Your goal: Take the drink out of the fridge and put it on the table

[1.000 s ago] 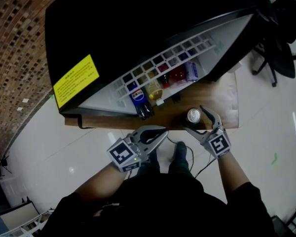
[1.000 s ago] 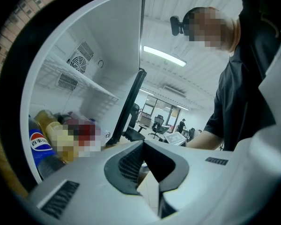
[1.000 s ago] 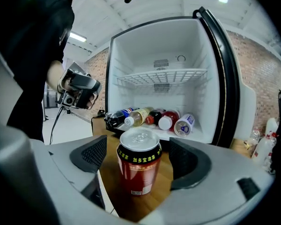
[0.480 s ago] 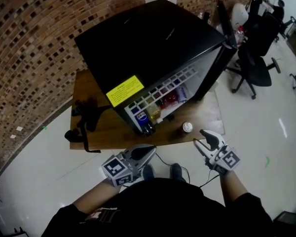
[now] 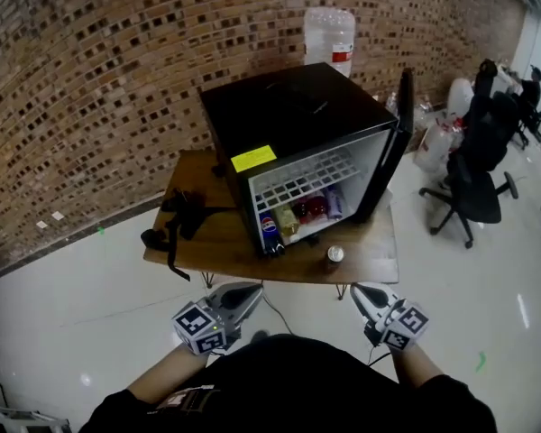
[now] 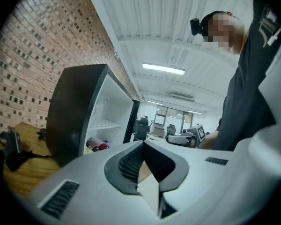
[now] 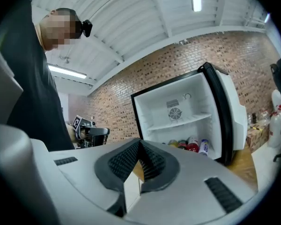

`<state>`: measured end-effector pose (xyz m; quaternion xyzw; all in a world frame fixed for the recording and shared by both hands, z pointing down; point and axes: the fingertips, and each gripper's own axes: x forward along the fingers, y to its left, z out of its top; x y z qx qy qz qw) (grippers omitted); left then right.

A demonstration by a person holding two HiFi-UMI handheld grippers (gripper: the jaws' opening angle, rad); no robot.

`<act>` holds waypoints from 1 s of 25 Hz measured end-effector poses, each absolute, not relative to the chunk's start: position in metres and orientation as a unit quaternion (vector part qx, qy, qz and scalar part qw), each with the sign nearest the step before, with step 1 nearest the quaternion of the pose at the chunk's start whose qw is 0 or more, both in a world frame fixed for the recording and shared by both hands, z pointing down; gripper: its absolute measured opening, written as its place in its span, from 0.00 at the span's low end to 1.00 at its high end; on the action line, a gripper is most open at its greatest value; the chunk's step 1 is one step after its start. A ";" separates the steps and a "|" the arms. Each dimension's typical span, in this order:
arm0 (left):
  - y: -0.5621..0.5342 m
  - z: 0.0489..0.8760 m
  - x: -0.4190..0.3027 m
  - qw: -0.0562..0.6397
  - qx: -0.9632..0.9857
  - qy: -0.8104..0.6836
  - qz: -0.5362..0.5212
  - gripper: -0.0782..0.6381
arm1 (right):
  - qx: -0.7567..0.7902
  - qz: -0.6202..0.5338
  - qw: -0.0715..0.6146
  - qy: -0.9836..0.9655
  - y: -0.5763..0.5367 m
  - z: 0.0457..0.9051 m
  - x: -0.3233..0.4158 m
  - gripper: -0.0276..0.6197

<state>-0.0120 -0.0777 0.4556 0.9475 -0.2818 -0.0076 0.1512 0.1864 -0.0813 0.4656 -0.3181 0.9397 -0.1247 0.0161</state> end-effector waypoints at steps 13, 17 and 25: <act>0.063 0.444 -0.036 0.140 0.916 -0.377 -0.010 0.10 | -0.232 -0.142 0.020 0.962 0.033 0.479 0.175 0.03; 0.074 0.438 -0.063 0.134 0.921 -0.364 -0.014 0.10 | -0.243 -0.137 0.017 0.960 0.044 0.473 0.147 0.03; 0.075 0.431 -0.146 0.114 0.943 -0.311 -0.022 0.10 | -0.284 -0.146 0.028 0.947 0.052 0.463 0.048 0.03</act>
